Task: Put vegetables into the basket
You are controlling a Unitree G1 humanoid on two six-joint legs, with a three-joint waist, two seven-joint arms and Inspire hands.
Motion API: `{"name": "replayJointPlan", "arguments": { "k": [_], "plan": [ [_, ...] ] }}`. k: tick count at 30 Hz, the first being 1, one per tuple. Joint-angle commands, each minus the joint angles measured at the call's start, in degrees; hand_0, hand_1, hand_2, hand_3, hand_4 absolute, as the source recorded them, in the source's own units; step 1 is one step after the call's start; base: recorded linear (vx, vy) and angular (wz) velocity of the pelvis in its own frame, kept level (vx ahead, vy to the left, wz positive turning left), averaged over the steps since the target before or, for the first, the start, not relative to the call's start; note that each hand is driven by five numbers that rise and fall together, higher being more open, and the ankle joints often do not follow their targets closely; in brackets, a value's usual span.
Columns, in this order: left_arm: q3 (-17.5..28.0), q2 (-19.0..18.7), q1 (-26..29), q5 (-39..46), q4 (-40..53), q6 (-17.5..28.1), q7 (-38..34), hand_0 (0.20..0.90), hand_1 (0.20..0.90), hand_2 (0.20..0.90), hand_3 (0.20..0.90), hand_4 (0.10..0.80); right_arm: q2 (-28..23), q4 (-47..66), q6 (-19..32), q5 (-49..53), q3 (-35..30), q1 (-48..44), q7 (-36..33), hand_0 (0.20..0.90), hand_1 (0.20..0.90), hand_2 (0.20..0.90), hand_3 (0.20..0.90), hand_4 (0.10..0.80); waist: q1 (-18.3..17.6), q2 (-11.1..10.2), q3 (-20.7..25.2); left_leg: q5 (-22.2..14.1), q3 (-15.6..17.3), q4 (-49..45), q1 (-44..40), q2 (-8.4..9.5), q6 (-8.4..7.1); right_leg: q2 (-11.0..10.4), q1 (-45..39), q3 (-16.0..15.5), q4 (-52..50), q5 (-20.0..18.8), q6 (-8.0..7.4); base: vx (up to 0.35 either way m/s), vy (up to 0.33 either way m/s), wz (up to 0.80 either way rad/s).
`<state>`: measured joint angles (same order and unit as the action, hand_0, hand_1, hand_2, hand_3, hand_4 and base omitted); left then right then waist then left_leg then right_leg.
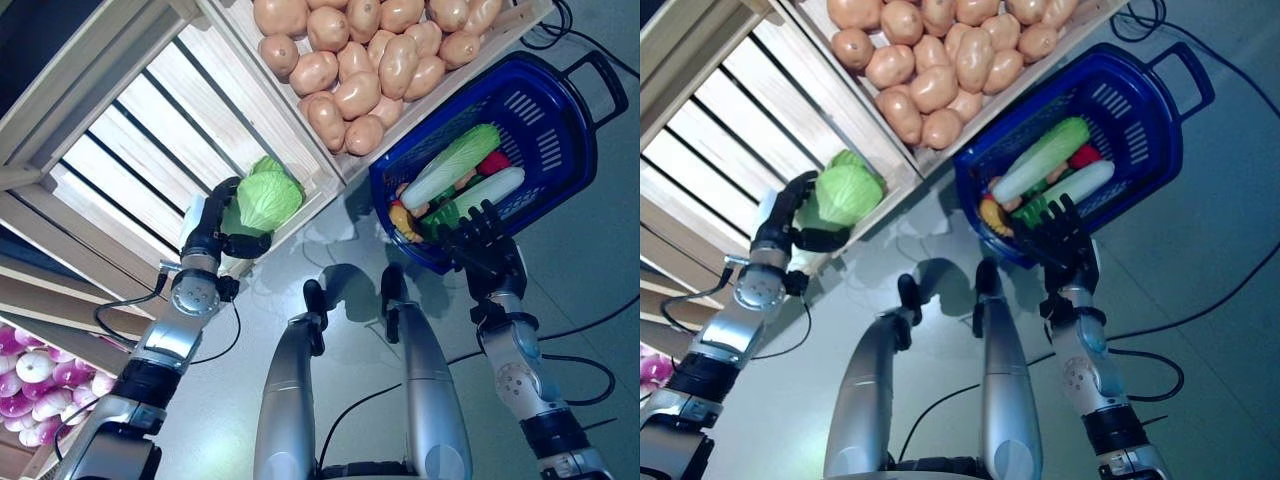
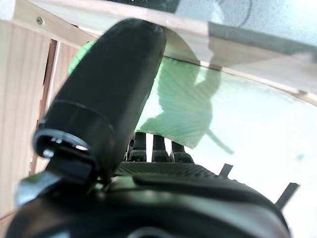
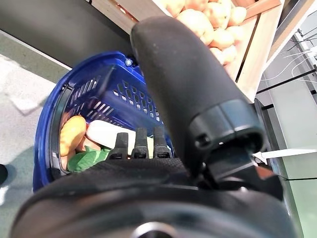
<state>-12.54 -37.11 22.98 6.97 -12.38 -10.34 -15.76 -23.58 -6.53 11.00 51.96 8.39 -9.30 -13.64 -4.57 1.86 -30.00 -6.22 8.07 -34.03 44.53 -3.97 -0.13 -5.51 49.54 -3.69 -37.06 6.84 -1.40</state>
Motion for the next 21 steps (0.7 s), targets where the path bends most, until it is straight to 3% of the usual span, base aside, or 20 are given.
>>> {"name": "replayJointPlan", "arguments": {
  "k": [1, 7, 11, 17, 21],
  "plan": [
    [0.42, -3.74, 1.79, -0.42, 1.22, 1.02, -2.37, 0.9, 0.9, 0.9, 0.9, 0.8, -1.6, 6.06, 2.6, -2.15, -0.44, -0.98, 0.86, 0.9, 0.9, 0.9, 0.9, 0.8, -0.48, -0.06, 0.21, 1.49, 1.06, 1.08, 1.35, 0.09, 0.24, -1.04, -3.08, -2.11, 2.07, -1.45, -0.77, 0.0, 0.0, 0.0],
    [-1.77, -2.77, 4.36, -4.25, -2.47, -2.0, -6.45, 0.9, 0.9, 0.9, 0.9, 0.8, -1.19, 5.49, 2.41, -2.07, 0.7, -2.12, 0.59, 0.9, 0.9, 0.9, 0.9, 0.8, -0.82, -0.68, 0.21, 1.24, 0.93, 0.48, 1.75, 0.0, 0.29, -0.96, -2.77, -2.05, 1.81, -1.53, -0.82, 0.0, 0.0, 0.0],
    [-3.27, -1.3, 6.94, -7.12, -6.59, -2.42, -13.09, 0.9, 0.9, 0.9, 0.9, 0.8, -0.89, 4.72, 2.28, -1.52, 1.97, -3.19, -0.25, 0.9, 0.9, 0.9, 0.9, 0.8, -1.12, -1.55, 0.21, 1.18, 0.8, -0.05, 2.09, -0.38, 0.22, -0.84, -2.55, -1.98, 1.59, -1.67, -0.92, 0.016, -0.025, -0.01],
    [-4.4, 3.66, 9.92, -8.23, -12.05, -1.62, -22.72, 0.9, 0.9, 0.9, 0.9, 0.8, 1.15, 3.08, 3.03, -2.26, 4.08, -4.91, -1.96, 0.9, 0.9, 0.9, 0.9, 0.8, -1.21, -2.59, 0.21, 0.68, 0.2, -1.79, 3.3, -0.49, 0.18, -0.55, -1.33, -1.91, -0.09, -1.52, -0.98, 0.022, -0.04, -0.06],
    [-6.62, 5.45, 11.98, -13.16, -15.29, -3.82, -25.96, 0.9, 0.9, 0.9, 0.9, 0.8, 2.59, 2.06, 3.34, -2.83, 5.35, -6.08, -3.01, 0.9, 0.9, 0.9, 0.9, 0.8, -1.14, -3.08, 0.21, 0.67, -0.2, -2.0, 3.78, -0.5, 0.0, -0.46, -0.85, -2.1, -0.5, -1.56, -1.13, 0.011, -0.034, -0.01]
  ]
}}
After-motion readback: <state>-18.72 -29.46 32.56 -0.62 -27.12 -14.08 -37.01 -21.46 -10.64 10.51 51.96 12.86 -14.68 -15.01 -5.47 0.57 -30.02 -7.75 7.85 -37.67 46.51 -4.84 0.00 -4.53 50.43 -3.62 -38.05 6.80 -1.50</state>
